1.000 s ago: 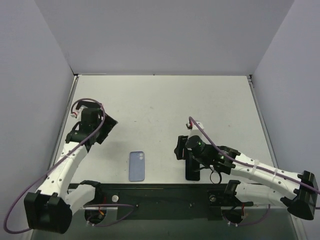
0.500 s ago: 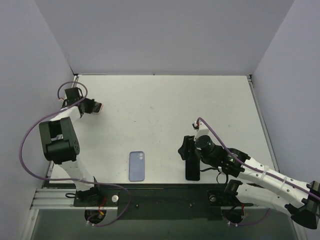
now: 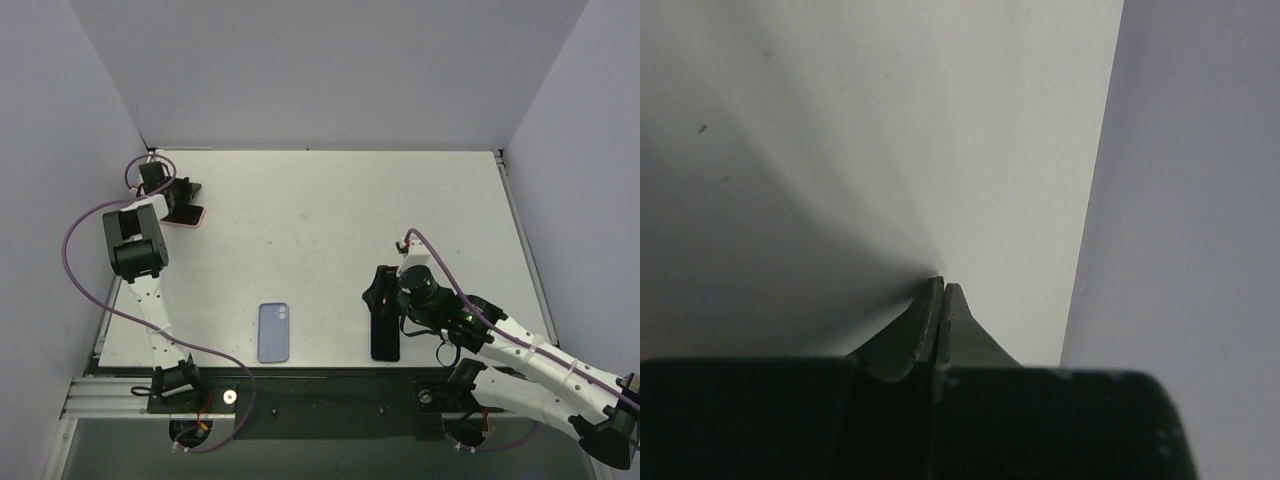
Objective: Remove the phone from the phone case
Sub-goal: Pick up the phone at the center of the board.
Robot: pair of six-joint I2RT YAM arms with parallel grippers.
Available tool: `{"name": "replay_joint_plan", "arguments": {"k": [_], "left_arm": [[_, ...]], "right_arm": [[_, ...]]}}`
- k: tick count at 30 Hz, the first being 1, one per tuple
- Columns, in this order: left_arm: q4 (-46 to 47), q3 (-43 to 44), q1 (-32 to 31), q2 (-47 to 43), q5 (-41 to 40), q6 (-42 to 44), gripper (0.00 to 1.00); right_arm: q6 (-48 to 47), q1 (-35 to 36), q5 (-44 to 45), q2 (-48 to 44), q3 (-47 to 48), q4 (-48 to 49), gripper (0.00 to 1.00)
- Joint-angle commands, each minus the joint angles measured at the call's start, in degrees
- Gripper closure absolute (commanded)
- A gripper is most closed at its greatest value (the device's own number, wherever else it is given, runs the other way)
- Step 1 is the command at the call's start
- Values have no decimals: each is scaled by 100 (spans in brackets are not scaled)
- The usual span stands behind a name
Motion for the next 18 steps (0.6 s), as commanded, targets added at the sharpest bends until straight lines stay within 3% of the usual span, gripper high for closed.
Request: {"name": "replay_joint_plan", "arguments": {"k": [1,7,10,14,18], "left_arm": [[-832,129,39,-127,-246,-58,100],[-1974,-601,74,-778,-808,416,100],[-2055,-1128,110,-1277,-1002,697,100],[-2836,-1270,110,-1762,-1493,1172,100],[-2925,-1586,118,-2237,-1424,1611,100]], "right_arm": [[65,-80,-23,-108,3,-53,50],[47,-132,-163,-134,-23,26,50],[56,-141,-198,-248,-93,70,50],[91,-168,-269,-415,-207,132,50],[91,-168,-286,-503,-260,132,50]]}}
